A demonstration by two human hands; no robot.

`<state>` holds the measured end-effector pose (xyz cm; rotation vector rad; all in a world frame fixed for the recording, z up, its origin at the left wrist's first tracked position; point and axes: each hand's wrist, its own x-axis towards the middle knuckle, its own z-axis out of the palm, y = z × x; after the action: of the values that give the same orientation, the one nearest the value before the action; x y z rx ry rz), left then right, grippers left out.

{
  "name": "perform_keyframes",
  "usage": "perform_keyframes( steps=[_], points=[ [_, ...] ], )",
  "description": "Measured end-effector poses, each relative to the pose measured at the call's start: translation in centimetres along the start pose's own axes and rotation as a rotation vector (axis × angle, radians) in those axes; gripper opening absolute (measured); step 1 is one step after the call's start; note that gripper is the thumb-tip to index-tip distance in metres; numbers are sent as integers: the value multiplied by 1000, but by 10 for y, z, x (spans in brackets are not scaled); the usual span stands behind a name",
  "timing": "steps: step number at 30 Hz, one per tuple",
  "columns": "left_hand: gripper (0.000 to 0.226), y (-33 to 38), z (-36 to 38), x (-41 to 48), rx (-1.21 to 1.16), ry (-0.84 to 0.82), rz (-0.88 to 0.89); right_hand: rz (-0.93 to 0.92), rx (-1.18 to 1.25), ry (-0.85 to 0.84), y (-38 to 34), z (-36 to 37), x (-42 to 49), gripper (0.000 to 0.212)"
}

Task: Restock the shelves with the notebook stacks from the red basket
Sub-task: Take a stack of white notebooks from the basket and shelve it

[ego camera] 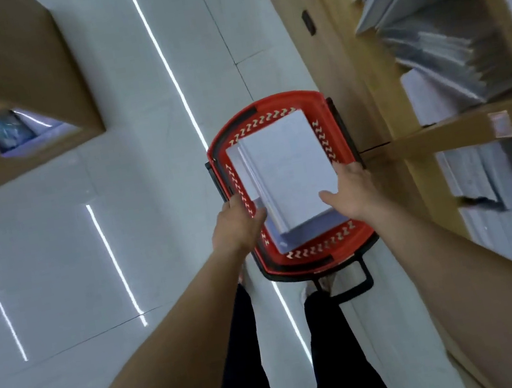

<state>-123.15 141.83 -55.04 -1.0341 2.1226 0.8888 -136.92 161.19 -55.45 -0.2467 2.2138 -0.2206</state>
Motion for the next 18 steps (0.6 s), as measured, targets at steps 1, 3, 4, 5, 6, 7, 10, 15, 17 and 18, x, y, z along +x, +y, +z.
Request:
perform_keyframes(
  steps=[1, 3, 4, 5, 6, 7, 10, 15, 17, 18],
  points=[
    [75, -5, 15, 17, -19, 5, -2, 12, 10, 6, 2, 12, 15, 75],
    [81, -6, 38, 43, -36, 5, 17, 39, 18, 54, 8, 32, 46, 76],
    [81, -4, 48, 52, -35, 3, 36, 50, 23, 81, 10, 41, 59, 77],
    [78, -4, 57, 62, -38, -2, 53, 61, 28, 109, 12, 50, 72, 78],
    [75, -4, 66, 71, -57, 1, 71, 74, 32, 134, 14, 59, 85, 79],
    [70, -5, 76, 80, -81, 10, 79, 87, 48, 156, 18, 67, 96, 80],
    [62, -8, 102, 96, -173, 69, 74, 94, 189, 168, 33, 91, 120, 85],
    [71, -16, 126, 100, -249, 158, 97, 91, 289, 273, 36, 120, 122, 87],
    [75, -17, 126, 100, -288, 152, 103, 115, 281, 301, 29, 128, 113, 91],
    [72, -20, 124, 100, -300, 161, 108, 128, 288, 312, 24, 132, 106, 92]
  ],
)
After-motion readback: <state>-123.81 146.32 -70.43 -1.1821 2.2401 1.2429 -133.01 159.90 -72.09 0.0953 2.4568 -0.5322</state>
